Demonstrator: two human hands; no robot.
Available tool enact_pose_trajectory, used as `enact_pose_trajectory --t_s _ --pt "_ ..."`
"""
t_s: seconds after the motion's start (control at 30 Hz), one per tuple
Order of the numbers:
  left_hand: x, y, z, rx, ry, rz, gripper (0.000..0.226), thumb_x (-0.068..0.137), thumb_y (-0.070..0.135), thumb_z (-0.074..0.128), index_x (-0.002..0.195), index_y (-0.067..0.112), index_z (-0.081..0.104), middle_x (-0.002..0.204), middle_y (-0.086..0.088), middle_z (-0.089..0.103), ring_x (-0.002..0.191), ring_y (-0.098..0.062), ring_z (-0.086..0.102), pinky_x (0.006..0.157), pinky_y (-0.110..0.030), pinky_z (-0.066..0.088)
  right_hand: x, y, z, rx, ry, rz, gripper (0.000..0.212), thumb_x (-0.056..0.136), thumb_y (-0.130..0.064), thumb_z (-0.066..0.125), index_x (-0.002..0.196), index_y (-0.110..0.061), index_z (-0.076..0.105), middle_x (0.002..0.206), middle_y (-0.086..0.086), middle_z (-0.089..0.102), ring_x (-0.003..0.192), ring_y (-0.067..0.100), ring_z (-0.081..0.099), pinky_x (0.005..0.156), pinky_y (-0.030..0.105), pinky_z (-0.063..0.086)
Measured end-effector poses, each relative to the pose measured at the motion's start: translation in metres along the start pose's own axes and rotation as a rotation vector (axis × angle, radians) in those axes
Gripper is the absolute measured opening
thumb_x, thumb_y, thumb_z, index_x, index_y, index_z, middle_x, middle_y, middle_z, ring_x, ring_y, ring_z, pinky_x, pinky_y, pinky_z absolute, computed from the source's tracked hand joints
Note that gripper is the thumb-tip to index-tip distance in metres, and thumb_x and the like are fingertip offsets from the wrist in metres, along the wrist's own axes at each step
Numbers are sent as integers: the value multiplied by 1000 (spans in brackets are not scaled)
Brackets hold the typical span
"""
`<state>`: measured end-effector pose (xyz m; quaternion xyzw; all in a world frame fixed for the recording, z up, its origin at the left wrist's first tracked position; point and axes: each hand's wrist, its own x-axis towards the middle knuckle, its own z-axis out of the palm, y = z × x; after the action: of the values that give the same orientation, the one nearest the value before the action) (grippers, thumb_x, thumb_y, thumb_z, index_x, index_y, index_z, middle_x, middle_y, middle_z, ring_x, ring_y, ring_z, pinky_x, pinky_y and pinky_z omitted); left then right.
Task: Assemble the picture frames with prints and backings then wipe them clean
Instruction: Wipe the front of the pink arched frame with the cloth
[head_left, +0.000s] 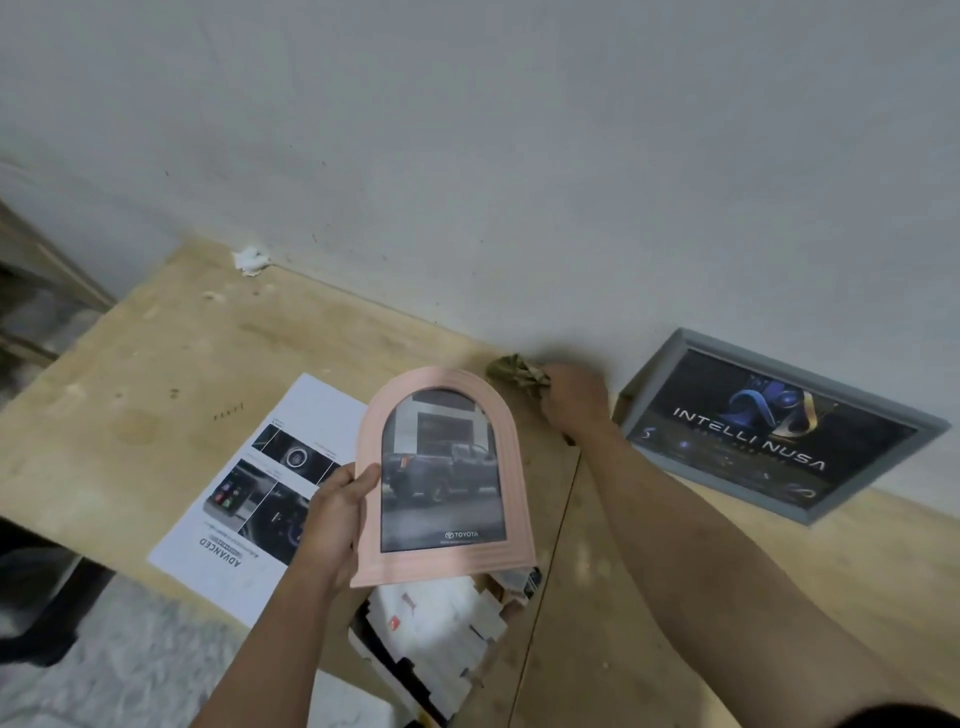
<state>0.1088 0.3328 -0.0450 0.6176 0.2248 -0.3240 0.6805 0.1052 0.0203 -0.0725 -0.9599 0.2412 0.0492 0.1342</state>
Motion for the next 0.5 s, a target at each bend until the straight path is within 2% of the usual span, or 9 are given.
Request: enact_pose_trajectory --t_s 0.13,0.27,0.33,0.43,0.5 --pt "-15 -1 13 6 -25 5 14 98 11 55 106 5 65 112 -29 68 101 -43 65 97 -60 49 -41 20 -21 228 -122 44 16 89 -19 49 96 -13 63 98 9 67 88 28 60 75 37 52" --pt "-45 -16 32 60 -70 9 16 98 14 55 109 7 64 110 -26 70 106 -45 65 97 -62 48 -112 60 -38 367 -236 112 13 92 -17 51 80 -21 54 87 3 59 85 24 57 64 31 43" --pt "-67 -34 44 90 -92 2 20 99 16 55 113 6 63 111 -26 70 102 -45 66 91 -59 53 -157 90 -43 330 -215 187 10 92 -20 50 82 -20 50 87 2 55 84 24 55 65 32 40" --pt "-97 -66 61 124 -117 1 20 99 17 55 112 3 63 106 -26 71 87 -38 69 71 -45 59 -225 136 -47 186 -190 259 9 89 -28 51 87 -20 49 86 2 54 79 24 53 64 32 38" --pt "-119 -90 76 150 -137 -10 19 99 17 55 112 5 63 105 -24 72 86 -37 70 72 -44 59 -276 166 -47 82 -210 282 11 86 -31 52 90 -21 51 87 1 57 80 23 56 64 31 41"
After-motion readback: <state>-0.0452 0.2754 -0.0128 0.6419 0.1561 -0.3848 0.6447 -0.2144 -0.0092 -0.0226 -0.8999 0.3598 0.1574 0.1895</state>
